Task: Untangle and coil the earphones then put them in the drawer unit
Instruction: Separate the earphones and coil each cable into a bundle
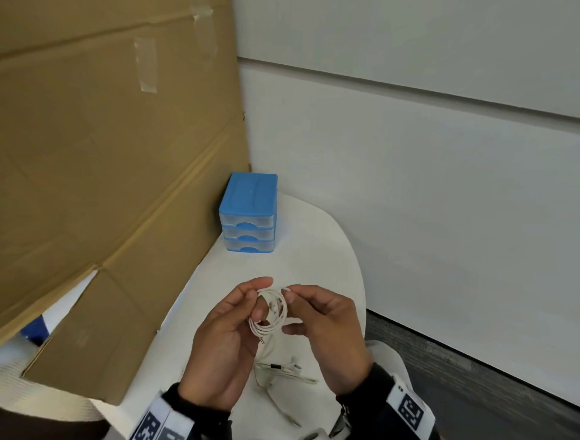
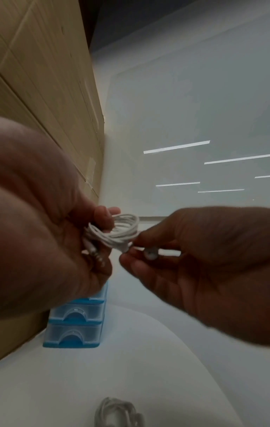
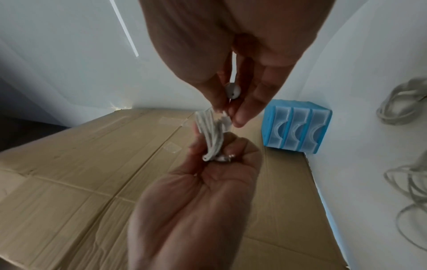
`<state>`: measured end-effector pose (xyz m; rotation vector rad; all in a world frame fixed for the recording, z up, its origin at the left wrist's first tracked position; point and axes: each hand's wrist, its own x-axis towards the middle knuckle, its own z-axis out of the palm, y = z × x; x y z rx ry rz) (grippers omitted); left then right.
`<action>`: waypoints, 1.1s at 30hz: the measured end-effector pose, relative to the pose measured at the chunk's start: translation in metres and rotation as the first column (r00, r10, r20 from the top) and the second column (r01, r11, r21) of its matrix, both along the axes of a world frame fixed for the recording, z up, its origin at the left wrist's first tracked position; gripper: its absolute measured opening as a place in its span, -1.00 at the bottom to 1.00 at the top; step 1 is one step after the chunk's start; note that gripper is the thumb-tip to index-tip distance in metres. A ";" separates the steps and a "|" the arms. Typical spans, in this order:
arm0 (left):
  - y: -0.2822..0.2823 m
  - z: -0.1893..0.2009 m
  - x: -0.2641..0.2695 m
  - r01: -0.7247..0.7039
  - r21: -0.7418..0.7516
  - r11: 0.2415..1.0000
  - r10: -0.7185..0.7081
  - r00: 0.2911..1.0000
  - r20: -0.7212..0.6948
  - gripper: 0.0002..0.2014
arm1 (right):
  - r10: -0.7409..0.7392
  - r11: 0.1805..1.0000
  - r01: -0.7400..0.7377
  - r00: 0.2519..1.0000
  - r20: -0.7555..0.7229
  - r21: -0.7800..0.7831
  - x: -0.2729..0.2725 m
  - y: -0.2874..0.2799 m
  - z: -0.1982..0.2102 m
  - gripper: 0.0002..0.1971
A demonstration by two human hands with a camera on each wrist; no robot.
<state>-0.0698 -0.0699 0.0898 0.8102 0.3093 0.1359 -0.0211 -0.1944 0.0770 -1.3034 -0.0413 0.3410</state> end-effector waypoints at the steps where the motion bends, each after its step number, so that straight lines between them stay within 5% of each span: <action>1: 0.000 0.000 0.000 -0.014 0.019 1.000 0.013 1.000 0.008 -0.72 | 0.004 1.000 -0.004 1.000 -0.004 -0.002 -0.002 0.002 0.000 -0.88; 10: 0.006 0.000 0.001 -0.084 0.110 0.990 0.081 0.996 0.031 -0.76 | 0.215 0.966 -0.192 0.969 -0.124 0.171 -0.006 0.006 -0.004 -0.86; 15: 0.005 -0.005 -0.002 -0.117 0.383 0.916 0.121 0.993 0.014 -0.63 | 0.360 0.901 -0.325 0.930 -0.077 0.286 -0.005 0.004 0.004 -0.92; 22: 0.003 -0.011 -0.002 -0.163 0.526 0.835 0.146 0.987 0.073 -0.65 | 0.203 0.979 -0.205 0.978 0.054 0.017 -0.003 0.004 0.003 -0.85; 33: -0.013 -0.030 0.002 -0.192 0.730 0.656 0.116 0.981 0.154 -0.72 | 0.115 0.989 -0.097 0.978 -0.173 0.108 -0.004 0.001 0.000 -0.94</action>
